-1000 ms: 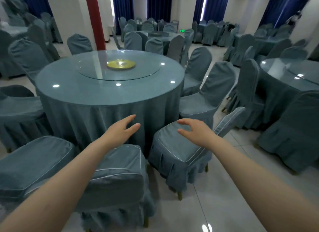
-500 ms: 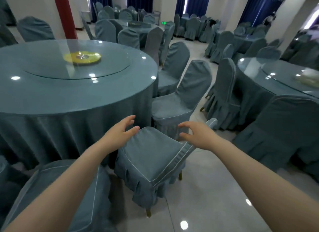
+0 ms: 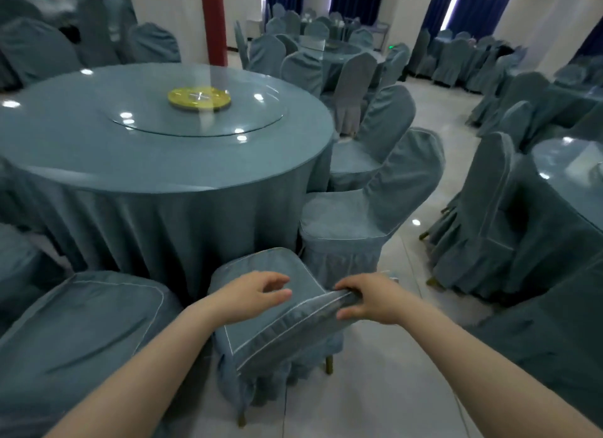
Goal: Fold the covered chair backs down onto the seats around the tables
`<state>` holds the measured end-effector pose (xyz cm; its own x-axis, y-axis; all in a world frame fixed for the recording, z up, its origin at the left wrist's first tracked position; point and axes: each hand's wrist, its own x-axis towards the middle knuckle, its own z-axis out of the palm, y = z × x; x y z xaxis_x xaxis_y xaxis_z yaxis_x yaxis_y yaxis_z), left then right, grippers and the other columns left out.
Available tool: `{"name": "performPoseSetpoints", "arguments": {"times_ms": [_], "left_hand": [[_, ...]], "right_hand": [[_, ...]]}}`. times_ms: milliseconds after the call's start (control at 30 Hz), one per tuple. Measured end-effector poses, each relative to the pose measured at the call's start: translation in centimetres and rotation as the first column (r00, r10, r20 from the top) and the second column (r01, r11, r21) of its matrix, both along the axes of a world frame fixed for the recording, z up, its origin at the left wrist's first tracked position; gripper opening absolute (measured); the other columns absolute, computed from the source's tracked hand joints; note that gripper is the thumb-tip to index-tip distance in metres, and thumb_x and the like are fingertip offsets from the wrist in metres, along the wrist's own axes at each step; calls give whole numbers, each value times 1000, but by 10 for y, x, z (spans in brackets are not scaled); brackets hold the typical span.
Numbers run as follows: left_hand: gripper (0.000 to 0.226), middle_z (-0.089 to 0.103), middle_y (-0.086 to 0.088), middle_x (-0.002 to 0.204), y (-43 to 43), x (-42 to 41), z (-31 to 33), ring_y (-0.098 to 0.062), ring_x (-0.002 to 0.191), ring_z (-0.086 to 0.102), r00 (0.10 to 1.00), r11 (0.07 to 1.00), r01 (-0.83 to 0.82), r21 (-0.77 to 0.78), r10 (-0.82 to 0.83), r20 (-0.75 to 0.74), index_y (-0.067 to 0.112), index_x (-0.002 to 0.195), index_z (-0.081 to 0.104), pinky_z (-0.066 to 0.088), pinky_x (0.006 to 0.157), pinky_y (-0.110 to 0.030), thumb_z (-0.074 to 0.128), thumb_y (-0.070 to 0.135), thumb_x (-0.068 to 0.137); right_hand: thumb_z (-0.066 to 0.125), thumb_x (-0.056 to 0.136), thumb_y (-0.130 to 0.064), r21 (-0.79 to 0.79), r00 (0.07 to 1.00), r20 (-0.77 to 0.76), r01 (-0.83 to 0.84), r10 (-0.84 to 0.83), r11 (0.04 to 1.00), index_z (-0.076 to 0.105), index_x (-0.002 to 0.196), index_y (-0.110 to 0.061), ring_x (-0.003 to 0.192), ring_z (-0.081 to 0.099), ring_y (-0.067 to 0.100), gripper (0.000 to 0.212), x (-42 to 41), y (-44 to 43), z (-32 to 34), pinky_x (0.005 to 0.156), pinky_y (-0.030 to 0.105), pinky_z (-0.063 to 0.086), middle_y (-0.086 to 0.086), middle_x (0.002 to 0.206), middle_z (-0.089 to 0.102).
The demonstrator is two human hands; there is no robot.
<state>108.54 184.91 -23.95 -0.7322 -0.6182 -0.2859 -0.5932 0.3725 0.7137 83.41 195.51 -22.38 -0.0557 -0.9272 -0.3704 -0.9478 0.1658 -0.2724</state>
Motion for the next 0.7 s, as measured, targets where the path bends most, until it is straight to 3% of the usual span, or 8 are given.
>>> {"name": "performPoseSetpoints", "arguments": {"times_ms": [100, 200, 367, 567, 700], "left_hand": [[62, 54, 10, 133, 26, -23, -7, -3, 117, 52, 993, 998, -48, 36, 44, 108, 26, 136, 46, 40, 102, -23, 60, 54, 83], [64, 58, 12, 123, 49, -33, -17, -6, 104, 56, 971, 995, -97, 5, 94, 218, 31, 130, 49, 44, 91, -22, 70, 53, 73], [42, 65, 8, 103, 73, -45, -38, -17, 93, 60, 889, 925, -263, -273, 342, 305, 34, 105, 56, 49, 75, -31, 68, 43, 66], [14, 65, -1, 97, 72, -52, -41, -29, 94, 60, 843, 880, -187, -436, 372, 389, 25, 86, 53, 41, 68, -33, 59, 32, 76], [14, 65, -4, 95, 78, -47, -36, -31, 91, 59, 845, 893, -91, -442, 304, 440, 24, 77, 45, 45, 73, -36, 57, 30, 75]], "right_hand": [[69, 74, -45, -33, 979, -70, -192, 189, 981, 54, 118, -38, 99, 57, 11, 47, -22, -8, -10, 80, 27, 46, -14, 112, 61], [63, 78, -29, -17, 948, -165, -277, 271, 961, 57, 109, -31, 96, 59, 20, 32, -30, -17, -16, 76, 35, 49, -5, 106, 63], [54, 81, -21, -72, 926, -240, -316, 291, 946, 53, 101, -21, 95, 60, 27, 20, -32, -22, -29, 71, 36, 44, 2, 102, 64], [51, 85, -15, -102, 906, -273, -361, 323, 927, 49, 103, -16, 93, 59, 28, 18, -30, -17, -32, 74, 38, 45, 6, 103, 63], [51, 87, -20, -51, 872, -298, -421, 389, 905, 46, 107, -15, 94, 59, 30, 21, -30, -9, -30, 78, 41, 48, 7, 107, 61]]}}
